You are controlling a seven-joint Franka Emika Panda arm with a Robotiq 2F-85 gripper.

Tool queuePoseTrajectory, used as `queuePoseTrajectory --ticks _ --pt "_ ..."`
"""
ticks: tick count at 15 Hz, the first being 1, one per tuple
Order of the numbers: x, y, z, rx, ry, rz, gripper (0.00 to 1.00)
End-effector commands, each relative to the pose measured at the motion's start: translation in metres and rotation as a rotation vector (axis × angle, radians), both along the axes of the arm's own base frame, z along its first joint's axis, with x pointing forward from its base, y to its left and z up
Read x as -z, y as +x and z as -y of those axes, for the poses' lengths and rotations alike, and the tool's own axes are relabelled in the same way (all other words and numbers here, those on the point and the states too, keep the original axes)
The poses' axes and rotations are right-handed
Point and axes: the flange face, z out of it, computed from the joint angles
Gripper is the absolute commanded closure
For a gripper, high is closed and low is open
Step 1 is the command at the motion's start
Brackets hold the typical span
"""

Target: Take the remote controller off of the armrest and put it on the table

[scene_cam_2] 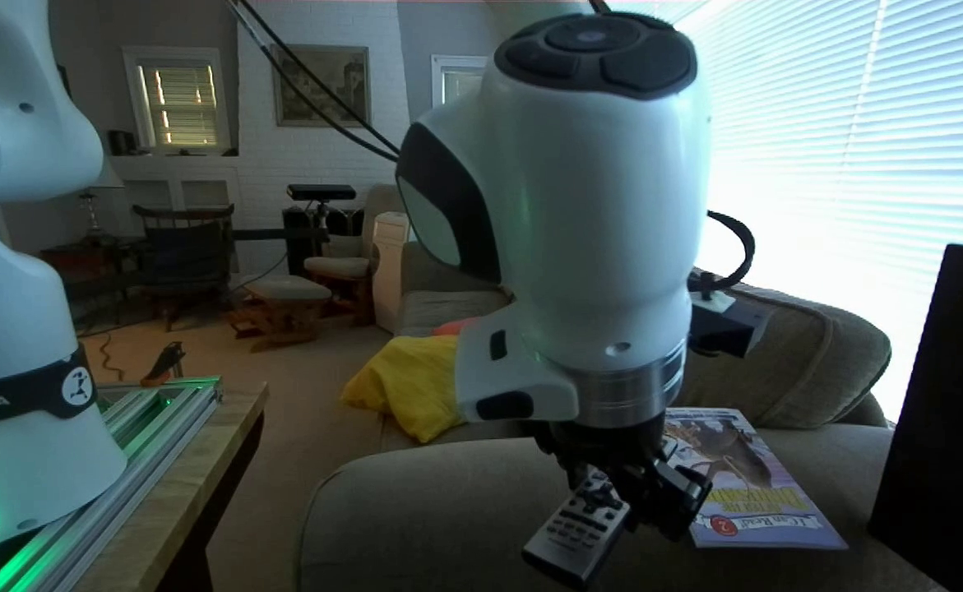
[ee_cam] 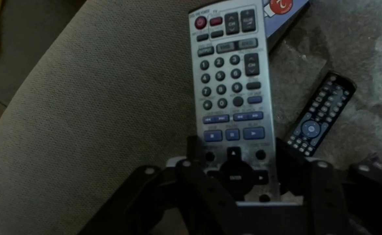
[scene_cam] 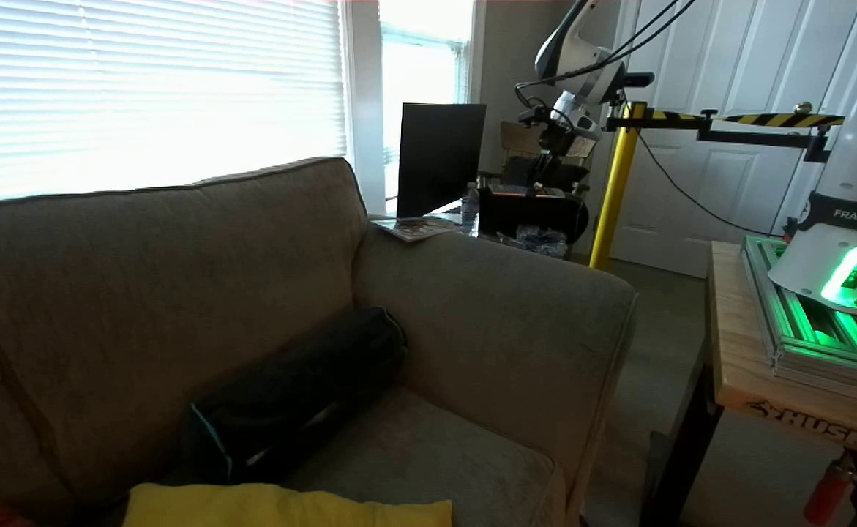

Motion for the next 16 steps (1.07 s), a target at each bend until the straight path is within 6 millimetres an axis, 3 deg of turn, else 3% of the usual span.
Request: queuePoseTrajectory --ticks 1,7,16 --pt "0.011 0.029 0.01 0.177 -0.022 -0.018 0.69" --pt "0.056 0.073 0.013 0.468 -0.052 -0.089 0.69" --pt "0.138 0.09 0.005 0.778 -0.052 -0.245 0.69"
